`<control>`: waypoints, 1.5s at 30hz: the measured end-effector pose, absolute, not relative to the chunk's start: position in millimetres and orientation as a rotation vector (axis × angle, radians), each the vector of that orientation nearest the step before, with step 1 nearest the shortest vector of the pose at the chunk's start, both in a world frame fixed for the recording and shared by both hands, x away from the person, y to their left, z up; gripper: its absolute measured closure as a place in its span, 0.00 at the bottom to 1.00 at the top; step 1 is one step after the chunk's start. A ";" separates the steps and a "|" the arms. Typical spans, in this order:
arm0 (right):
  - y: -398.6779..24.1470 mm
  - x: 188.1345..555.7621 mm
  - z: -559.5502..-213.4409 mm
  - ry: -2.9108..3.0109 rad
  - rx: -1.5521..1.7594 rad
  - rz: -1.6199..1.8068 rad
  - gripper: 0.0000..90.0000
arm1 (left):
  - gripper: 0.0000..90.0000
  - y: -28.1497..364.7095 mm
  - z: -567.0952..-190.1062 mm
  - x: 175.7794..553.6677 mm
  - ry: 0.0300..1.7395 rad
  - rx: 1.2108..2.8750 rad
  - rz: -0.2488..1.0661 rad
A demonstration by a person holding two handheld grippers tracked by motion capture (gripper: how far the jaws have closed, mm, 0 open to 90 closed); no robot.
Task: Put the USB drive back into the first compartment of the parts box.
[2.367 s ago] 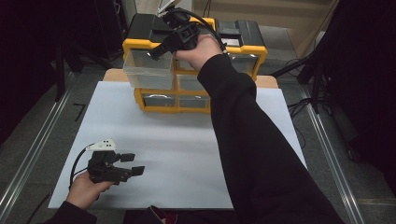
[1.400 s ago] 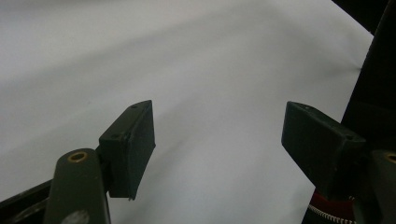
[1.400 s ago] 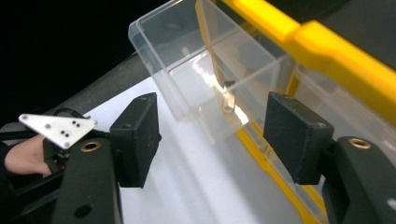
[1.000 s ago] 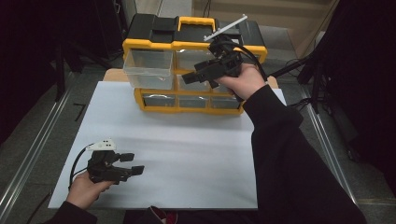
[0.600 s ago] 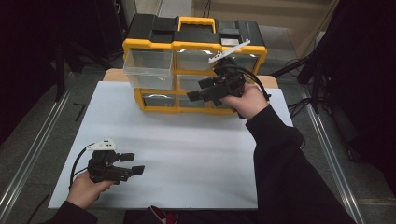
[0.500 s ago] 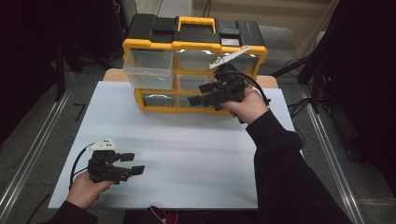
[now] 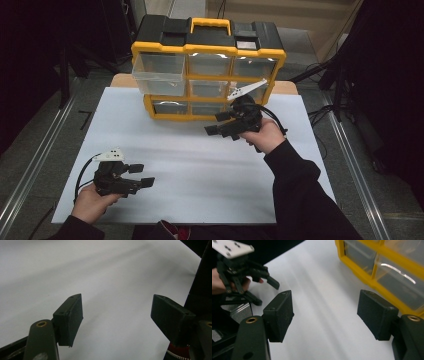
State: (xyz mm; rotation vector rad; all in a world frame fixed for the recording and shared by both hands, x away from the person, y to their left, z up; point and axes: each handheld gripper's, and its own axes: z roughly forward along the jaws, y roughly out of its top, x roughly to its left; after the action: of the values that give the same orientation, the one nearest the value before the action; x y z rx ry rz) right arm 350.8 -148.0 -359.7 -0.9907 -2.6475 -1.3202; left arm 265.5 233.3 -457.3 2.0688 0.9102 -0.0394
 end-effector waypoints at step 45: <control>-208.4 288.5 -459.1 -2.635 -1.200 -1.256 0.28 | 0.30 229.8 -456.9 265.1 0.896 2.077 -0.046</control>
State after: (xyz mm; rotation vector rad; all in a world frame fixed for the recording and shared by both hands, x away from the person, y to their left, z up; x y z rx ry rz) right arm 288.5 -208.4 -459.1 -1.2000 -2.6347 -1.2561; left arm 265.1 229.8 -456.9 2.0768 0.8964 -0.0461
